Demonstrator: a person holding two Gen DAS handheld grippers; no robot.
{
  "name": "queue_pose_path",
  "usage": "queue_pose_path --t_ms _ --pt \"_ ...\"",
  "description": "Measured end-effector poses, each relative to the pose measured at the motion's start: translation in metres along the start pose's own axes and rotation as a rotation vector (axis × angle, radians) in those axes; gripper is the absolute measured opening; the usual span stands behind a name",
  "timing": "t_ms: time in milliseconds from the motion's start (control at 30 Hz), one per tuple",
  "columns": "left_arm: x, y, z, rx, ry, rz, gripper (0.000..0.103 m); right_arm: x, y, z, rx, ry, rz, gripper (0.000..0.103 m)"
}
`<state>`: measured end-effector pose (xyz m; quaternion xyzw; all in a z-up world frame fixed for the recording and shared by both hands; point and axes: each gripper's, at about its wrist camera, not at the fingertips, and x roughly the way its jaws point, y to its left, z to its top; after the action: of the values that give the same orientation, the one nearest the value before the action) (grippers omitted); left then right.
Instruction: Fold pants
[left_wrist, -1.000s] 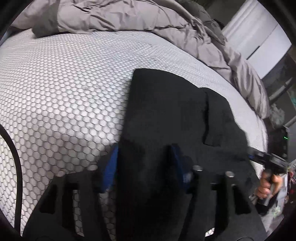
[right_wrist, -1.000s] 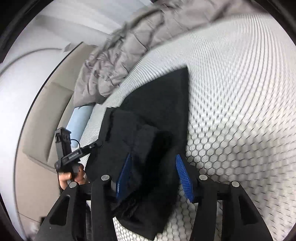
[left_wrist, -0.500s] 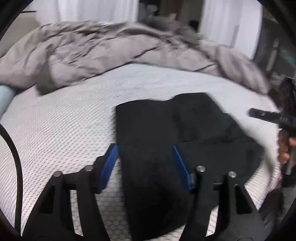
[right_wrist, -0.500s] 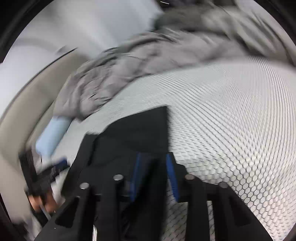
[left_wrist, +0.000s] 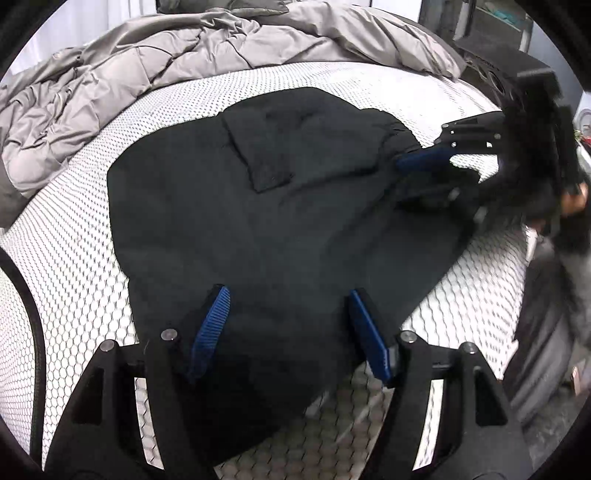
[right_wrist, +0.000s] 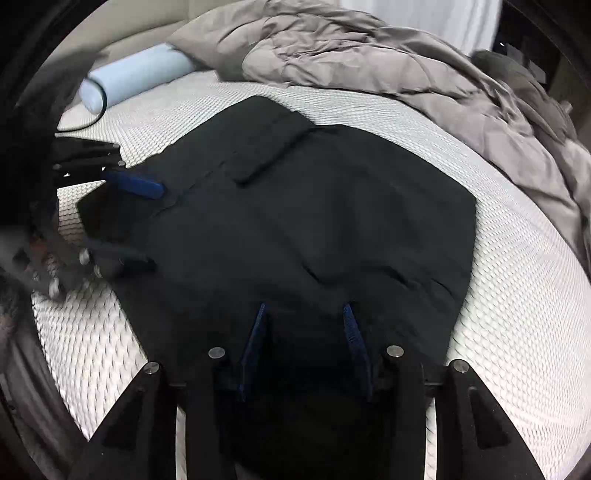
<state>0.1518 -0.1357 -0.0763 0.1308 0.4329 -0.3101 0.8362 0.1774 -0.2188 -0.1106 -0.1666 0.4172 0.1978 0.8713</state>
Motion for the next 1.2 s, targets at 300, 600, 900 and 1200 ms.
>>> queue_pose_path --t_ms 300,600,900,1200 --pt "-0.017 0.027 0.024 -0.132 -0.139 -0.004 0.072 -0.024 -0.016 0.013 0.140 -0.154 0.076 0.056" --pt "0.007 0.064 0.029 -0.222 -0.016 0.033 0.071 0.020 -0.032 0.024 0.094 0.013 -0.033 0.048" --pt "-0.020 0.077 0.046 -0.348 -0.111 0.096 0.061 -0.017 -0.046 0.038 0.232 -0.138 0.110 0.047" --pt "0.008 0.085 0.048 -0.313 -0.021 0.122 0.046 0.039 -0.032 0.051 0.089 0.075 -0.083 0.045"
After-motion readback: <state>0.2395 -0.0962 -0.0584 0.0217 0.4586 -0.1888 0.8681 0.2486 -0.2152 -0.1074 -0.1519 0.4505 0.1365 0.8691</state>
